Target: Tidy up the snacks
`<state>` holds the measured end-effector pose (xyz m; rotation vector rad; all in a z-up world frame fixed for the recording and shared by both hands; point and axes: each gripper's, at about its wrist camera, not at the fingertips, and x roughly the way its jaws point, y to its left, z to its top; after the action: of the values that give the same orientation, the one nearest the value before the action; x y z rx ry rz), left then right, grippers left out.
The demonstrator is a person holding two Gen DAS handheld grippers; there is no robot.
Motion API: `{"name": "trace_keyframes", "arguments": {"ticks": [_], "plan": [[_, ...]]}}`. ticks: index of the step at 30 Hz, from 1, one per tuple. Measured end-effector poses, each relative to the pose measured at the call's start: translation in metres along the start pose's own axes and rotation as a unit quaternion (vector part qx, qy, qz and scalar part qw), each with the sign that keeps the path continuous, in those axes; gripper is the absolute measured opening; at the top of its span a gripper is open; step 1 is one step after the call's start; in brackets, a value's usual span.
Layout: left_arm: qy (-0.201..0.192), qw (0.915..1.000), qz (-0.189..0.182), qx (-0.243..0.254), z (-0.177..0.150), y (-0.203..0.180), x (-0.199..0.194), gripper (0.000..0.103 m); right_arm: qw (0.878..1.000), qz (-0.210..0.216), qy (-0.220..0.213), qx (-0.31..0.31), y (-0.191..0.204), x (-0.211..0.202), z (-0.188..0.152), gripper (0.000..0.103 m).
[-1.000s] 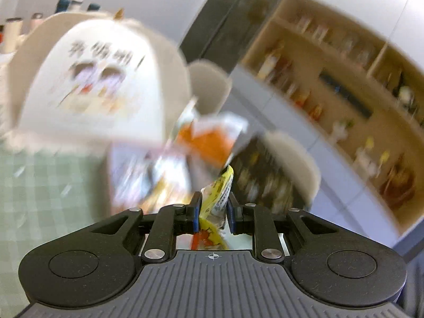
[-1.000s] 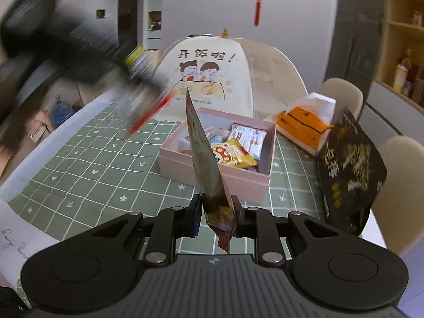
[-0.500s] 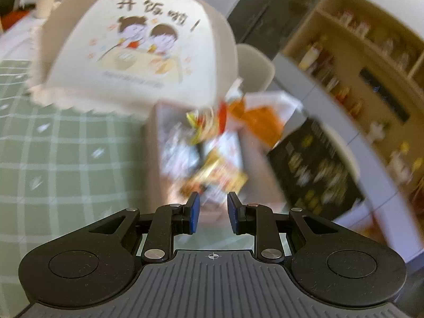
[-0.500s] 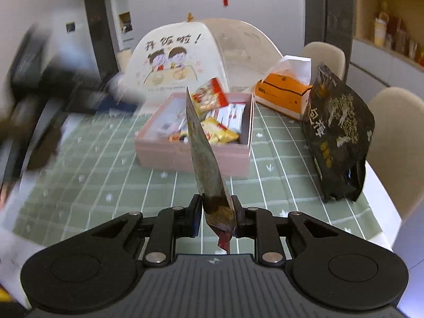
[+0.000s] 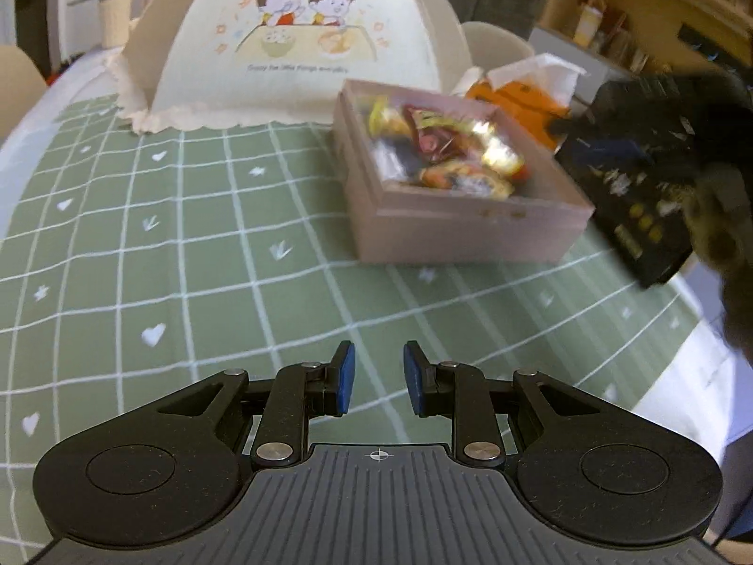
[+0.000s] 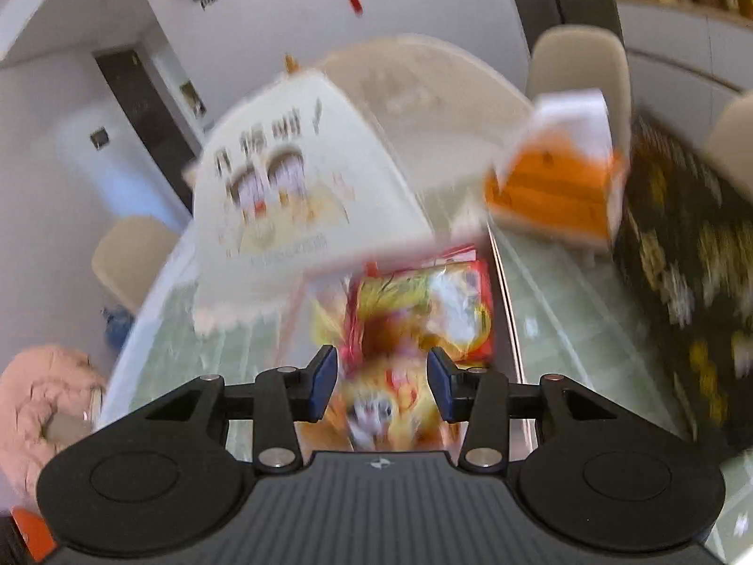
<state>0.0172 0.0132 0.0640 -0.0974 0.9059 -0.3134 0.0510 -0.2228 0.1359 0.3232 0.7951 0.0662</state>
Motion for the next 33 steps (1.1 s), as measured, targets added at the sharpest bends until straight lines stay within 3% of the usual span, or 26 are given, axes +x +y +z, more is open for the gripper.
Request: {"name": "trace_keyframes", "arguments": {"ticks": [3,7,10,15,19,21,23,30,33], "plan": [[-0.005,0.9997,0.026,0.001,-0.009,0.001,0.003,0.027,0.999,-0.022,0.024,-0.028,-0.007,0.004,-0.043,0.044],[-0.006,0.9994,0.031,-0.01,-0.019,0.002,0.012,0.027,0.995,-0.05,0.05,-0.073,-0.001,0.011,-0.089,0.045],[-0.023,0.9991,0.036,0.003,-0.024,-0.007,0.019,0.027,0.994,-0.052,0.038,-0.087,0.005,0.015,-0.107,0.047],[-0.063,0.9973,0.029,0.024,-0.024,-0.021,0.033,0.028,0.992,-0.07,0.002,-0.106,0.01,0.019,-0.119,0.062],[-0.087,0.9935,0.047,0.057,-0.025,-0.034,0.042,0.028,0.985,-0.104,-0.021,-0.134,0.015,0.024,-0.128,0.069],[-0.101,0.9908,0.056,0.072,-0.029,-0.039,0.045,0.028,0.983,-0.123,-0.031,-0.136,0.014,0.026,-0.13,0.088],[-0.111,0.9886,0.065,0.079,-0.032,-0.042,0.046,0.029,0.984,-0.13,-0.036,-0.115,0.007,0.027,-0.13,0.096],[-0.111,0.9885,0.07,0.075,-0.032,-0.044,0.046,0.029,0.98,-0.153,-0.056,-0.115,0.009,0.029,-0.134,0.099],[-0.111,0.9882,0.072,0.077,-0.032,-0.045,0.046,0.029,0.983,-0.141,-0.053,-0.105,0.004,0.028,-0.133,0.1]]}}
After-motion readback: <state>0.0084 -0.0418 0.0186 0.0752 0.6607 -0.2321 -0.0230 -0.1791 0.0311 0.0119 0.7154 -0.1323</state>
